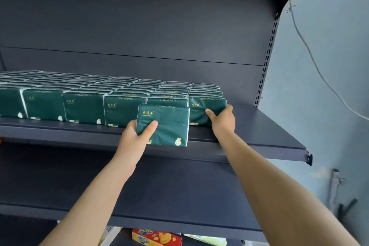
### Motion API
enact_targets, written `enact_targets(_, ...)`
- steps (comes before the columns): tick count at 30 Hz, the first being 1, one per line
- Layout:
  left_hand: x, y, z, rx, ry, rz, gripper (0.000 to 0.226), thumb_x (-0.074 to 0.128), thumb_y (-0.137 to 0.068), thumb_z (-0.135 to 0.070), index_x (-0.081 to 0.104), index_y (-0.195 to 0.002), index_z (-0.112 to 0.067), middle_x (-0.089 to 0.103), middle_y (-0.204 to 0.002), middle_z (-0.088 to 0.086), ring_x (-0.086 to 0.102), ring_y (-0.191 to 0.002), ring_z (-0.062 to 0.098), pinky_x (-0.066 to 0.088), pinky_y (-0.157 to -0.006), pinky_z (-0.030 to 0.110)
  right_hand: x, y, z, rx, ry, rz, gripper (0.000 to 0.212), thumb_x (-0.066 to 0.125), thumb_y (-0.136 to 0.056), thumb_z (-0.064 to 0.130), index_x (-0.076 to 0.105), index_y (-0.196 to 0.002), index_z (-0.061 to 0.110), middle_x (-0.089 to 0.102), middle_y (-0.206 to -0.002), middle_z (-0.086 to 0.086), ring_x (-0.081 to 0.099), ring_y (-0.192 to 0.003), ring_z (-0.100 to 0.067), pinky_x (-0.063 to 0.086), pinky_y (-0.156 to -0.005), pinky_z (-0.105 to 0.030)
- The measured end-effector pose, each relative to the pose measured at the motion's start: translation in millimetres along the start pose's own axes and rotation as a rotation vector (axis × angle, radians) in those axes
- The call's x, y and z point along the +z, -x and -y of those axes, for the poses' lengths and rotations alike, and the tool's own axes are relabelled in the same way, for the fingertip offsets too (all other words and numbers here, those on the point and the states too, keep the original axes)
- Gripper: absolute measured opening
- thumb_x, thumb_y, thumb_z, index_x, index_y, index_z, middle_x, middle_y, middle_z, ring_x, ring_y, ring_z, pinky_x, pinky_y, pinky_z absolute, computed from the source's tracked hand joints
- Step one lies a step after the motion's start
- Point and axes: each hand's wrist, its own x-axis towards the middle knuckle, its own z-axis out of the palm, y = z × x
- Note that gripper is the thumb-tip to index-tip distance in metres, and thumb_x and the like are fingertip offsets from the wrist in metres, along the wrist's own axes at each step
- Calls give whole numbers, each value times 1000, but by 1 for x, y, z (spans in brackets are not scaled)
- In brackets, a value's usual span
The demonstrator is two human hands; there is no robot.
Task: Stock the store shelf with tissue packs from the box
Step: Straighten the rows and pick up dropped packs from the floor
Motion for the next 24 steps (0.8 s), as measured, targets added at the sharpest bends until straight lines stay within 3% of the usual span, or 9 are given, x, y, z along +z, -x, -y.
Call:
enact_targets(4,5,0,-2,-13,29,8,21,60,-89,-38,59,-104,-22,64,-100,-11,57,-91,2,41,-74,22,0,-7,0,19,86,56,49,64,-87,38,43,-117,5,56,-116,-10,55,-105,-29,40,-72,-33)
enact_targets(7,12,1,-5,-31,46,9,14,60,-89,-38,59,-97,-27,64,-100,-10,59,-95,6,43,-78,25,-3,-11,-2,46,85,82,56,68,-83,43,45,-116,4,55,-116,-10,55,-106,-30,44,-77,-35)
enact_targets(10,20,3,-8,-31,54,24,13,60,-88,-38,60,-96,-28,65,-105,-7,60,-97,9,45,-87,30,-11,-2,-5,14,17,17,61,65,-82,47,46,-121,4,51,-121,-9,58,-106,-34,48,-90,-43)
enact_targets(12,27,6,-10,-29,61,39,15,60,-88,-38,60,-98,-27,65,-105,-9,60,-99,8,45,-88,30,-19,15,-5,-40,-101,-17,52,57,-88,45,50,-123,8,52,-120,-2,58,-106,-28,45,-93,-37)
enact_targets(14,35,11,-12,-23,74,46,16,59,-89,-37,60,-101,-26,63,-100,-14,58,-96,3,44,-80,23,-29,39,-2,-46,-256,-4,38,53,-93,40,55,-118,12,56,-112,4,55,-104,-15,40,-89,-26)
enact_targets(18,52,21,-13,-12,61,65,23,60,-89,-35,60,-105,-19,65,-103,-8,58,-92,1,42,-72,16,-37,82,1,-92,-469,89,23,52,-94,40,58,-104,21,63,-104,10,58,-99,-6,41,-86,-22)
enact_targets(21,62,25,-13,13,38,74,27,61,-88,-34,60,-106,-14,67,-102,-4,62,-94,9,47,-77,21,-36,93,2,-130,-492,210,11,61,-90,29,60,-101,25,67,-95,10,63,-88,-6,50,-73,-23)
enact_targets(24,63,25,-16,38,-32,92,27,60,-89,-35,58,-106,-13,66,-101,-3,61,-93,8,45,-74,19,-39,90,3,-132,-460,193,19,71,-83,22,56,-91,30,68,-91,6,64,-76,-7,54,-65,-26)
